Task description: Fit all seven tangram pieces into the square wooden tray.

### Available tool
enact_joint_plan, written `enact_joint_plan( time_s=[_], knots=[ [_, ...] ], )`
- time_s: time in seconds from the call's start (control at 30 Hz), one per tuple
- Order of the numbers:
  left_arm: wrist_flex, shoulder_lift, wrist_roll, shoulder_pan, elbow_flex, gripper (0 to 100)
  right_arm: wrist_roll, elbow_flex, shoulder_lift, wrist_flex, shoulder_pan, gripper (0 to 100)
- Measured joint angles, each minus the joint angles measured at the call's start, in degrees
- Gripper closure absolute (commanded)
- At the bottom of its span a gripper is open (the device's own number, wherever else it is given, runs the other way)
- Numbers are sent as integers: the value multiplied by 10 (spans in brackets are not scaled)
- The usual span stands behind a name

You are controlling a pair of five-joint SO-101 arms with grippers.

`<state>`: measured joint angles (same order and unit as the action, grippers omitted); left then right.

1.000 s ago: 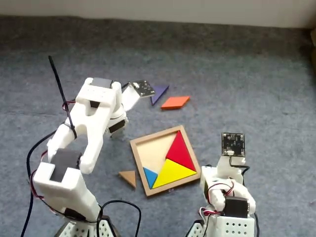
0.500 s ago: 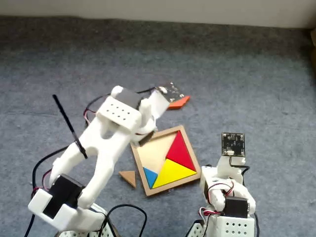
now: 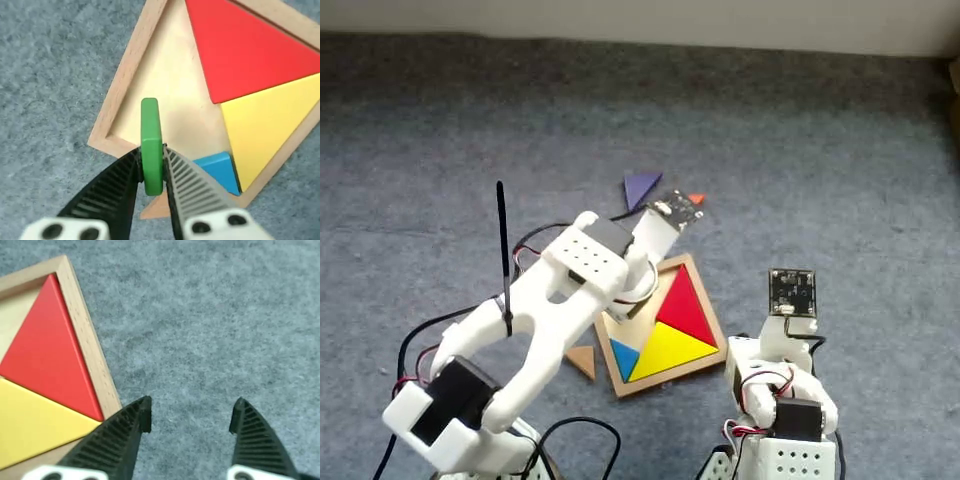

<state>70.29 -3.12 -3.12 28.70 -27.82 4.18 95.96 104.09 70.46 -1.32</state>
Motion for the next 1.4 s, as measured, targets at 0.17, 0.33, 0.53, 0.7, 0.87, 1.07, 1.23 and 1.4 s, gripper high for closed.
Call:
enact_joint_plan(
  time_s=[0.17, 0.33, 0.53, 0.7, 0.87, 1.07, 1.23, 1.4],
  knots=[
    [-4, 0, 5, 44, -11, 980, 0, 0, 0, 0, 0, 746],
    [-4, 0, 28, 81, -12, 815, 0, 0, 0, 0, 0, 746],
    [-4, 0, 68, 79, -31, 790, 0, 0, 0, 0, 0, 746],
    [-4, 0, 70, 68, -31, 790, 0, 0, 0, 0, 0, 746],
    [-18, 0, 70, 11, -31, 790, 0, 0, 0, 0, 0, 746],
    [-19, -8, 54, -4, -31, 790, 0, 0, 0, 0, 0, 746],
    [-19, -8, 53, -4, -31, 790, 0, 0, 0, 0, 0, 746],
    [-23, -8, 40, -16, -12, 803, 0, 0, 0, 0, 0, 746]
  ],
)
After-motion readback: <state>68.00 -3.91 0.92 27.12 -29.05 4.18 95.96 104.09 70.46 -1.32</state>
